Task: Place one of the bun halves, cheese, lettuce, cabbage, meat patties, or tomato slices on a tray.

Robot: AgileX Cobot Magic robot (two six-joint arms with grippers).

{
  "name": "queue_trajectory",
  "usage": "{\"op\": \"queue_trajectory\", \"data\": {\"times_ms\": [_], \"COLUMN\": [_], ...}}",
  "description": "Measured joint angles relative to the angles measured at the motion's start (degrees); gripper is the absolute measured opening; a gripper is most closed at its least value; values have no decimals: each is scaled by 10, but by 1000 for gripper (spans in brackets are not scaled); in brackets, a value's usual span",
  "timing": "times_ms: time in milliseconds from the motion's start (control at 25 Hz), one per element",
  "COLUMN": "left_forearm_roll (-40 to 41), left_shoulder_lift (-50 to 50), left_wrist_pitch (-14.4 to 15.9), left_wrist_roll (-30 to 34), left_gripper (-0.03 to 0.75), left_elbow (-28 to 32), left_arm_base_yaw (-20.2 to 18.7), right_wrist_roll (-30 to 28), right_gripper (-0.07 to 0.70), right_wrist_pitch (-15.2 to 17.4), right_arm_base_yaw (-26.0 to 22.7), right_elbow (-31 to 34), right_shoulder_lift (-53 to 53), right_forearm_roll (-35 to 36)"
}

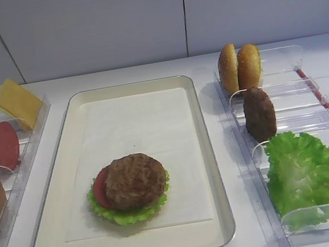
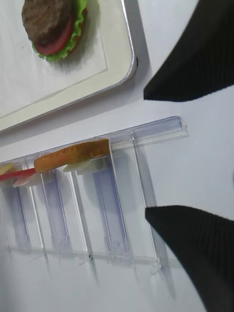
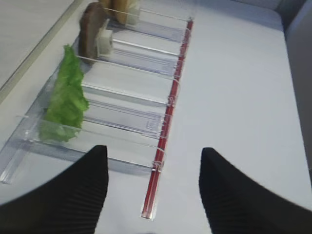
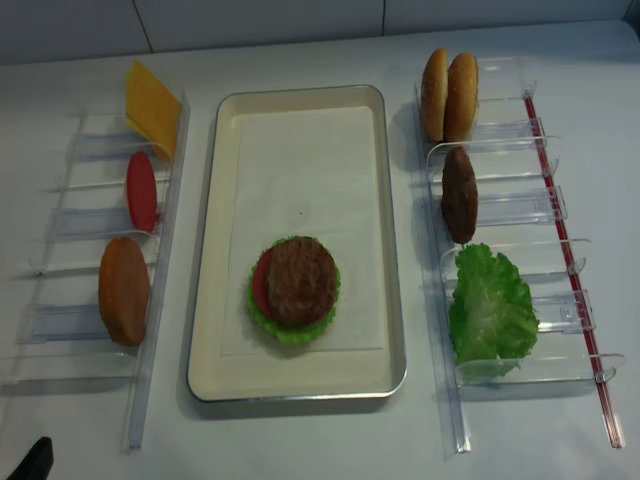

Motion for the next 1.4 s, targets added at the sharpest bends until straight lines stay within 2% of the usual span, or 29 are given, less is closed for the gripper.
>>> {"op": "queue_trajectory", "data": {"times_ms": [120,240,1000,1400], "left_forearm_roll": [0,0,0,0], "left_shoulder_lift": [0,0,0,0], "left_wrist_pitch": [0,0,0,0], "left_wrist_roll": [0,0,0,0], "left_gripper": [464,464,464,464], "left_elbow": [0,0,0,0], "left_arm_base_yaw": [0,0,0,0], "right_wrist_roll": [0,0,10,10], "right_gripper": [444,428,308,298], "right_wrist_pitch": [0,0,0,0], "right_arm_base_yaw": [-45,-59,-59,-59], "right_elbow": [0,0,0,0], "right_shoulder_lift": [0,0,0,0], "right_forearm_roll": [0,0,0,0]}}
